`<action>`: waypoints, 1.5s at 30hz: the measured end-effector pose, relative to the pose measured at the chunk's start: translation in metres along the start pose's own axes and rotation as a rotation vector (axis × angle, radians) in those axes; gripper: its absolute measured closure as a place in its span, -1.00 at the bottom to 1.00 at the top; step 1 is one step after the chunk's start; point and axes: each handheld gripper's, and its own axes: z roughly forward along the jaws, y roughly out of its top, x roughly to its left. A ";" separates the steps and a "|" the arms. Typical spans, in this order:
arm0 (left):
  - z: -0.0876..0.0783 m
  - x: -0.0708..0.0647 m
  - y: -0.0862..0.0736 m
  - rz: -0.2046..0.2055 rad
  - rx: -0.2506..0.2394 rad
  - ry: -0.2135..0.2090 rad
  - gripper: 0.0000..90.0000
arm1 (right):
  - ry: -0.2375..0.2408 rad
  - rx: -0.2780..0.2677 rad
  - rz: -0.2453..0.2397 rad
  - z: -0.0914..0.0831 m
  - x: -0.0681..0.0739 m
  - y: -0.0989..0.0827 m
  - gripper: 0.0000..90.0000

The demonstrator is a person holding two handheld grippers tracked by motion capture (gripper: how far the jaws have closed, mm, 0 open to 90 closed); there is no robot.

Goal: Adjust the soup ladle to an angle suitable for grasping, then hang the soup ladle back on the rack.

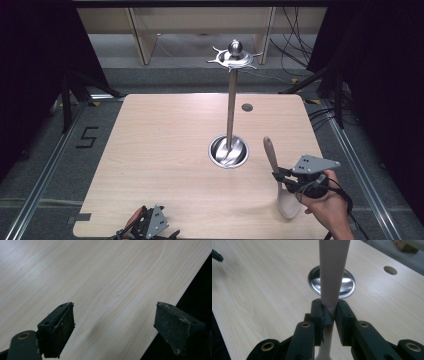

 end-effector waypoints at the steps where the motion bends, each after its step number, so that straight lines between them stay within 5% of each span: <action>1: 0.000 0.000 0.000 0.000 0.006 -0.001 -0.65 | 0.006 -0.027 -0.011 -0.001 -0.003 0.001 0.73; 21: 0.001 0.000 0.002 -0.003 0.003 0.007 -0.65 | 0.023 -0.170 0.025 0.005 -0.020 0.029 0.73; 34: -0.001 -0.001 0.003 0.002 0.000 0.002 -0.65 | 0.025 -0.191 0.011 0.010 -0.027 0.044 0.73; 45: -0.001 -0.001 0.003 0.003 0.000 0.006 -0.65 | 0.003 -0.210 0.052 0.012 -0.033 0.049 0.73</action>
